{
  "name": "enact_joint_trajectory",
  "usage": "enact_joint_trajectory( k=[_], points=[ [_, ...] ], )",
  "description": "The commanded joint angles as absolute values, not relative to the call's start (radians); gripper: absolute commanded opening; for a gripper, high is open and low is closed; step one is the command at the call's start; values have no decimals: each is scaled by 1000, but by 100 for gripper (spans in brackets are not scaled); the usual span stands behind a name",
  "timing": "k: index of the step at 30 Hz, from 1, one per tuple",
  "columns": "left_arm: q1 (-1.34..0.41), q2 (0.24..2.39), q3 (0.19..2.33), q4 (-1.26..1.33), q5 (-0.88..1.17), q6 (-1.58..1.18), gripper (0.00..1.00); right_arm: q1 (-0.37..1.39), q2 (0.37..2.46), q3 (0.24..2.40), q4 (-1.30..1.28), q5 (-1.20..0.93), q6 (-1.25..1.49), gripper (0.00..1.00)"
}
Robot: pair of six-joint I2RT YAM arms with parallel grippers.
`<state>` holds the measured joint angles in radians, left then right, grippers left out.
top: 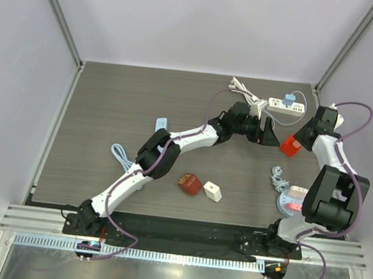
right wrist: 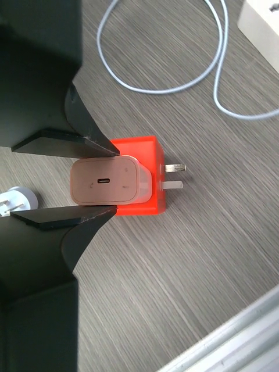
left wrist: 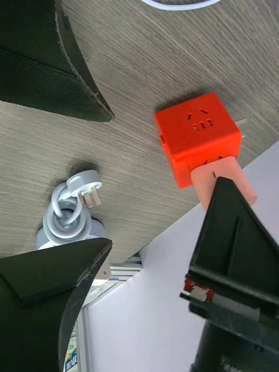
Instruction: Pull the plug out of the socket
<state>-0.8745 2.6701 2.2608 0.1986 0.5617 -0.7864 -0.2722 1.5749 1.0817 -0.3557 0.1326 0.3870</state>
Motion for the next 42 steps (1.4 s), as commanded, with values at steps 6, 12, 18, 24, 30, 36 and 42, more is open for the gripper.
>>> enact_joint_trajectory(
  k=[6,12,18,24,30,36,42],
  points=[
    [-859,2697,2325,186,566,-790,85,-258,1450,977,-293,-21,403,1],
    [-848,2715,2332,192,548,-825,88,-239,1402,939,-282,-75,405,1],
    [-847,2744,2356,192,545,-856,88,-236,1376,910,-258,-110,407,1],
    [-842,2770,2373,222,566,-896,85,-235,1371,902,-252,-138,413,1],
    [-841,2781,2376,253,595,-928,84,-235,1359,891,-219,-137,413,1],
    [-841,2781,2378,255,595,-931,84,-235,1338,859,-169,-129,440,1],
    [-841,2803,2393,290,618,-968,82,-235,1330,854,-146,-141,463,1]
  ],
)
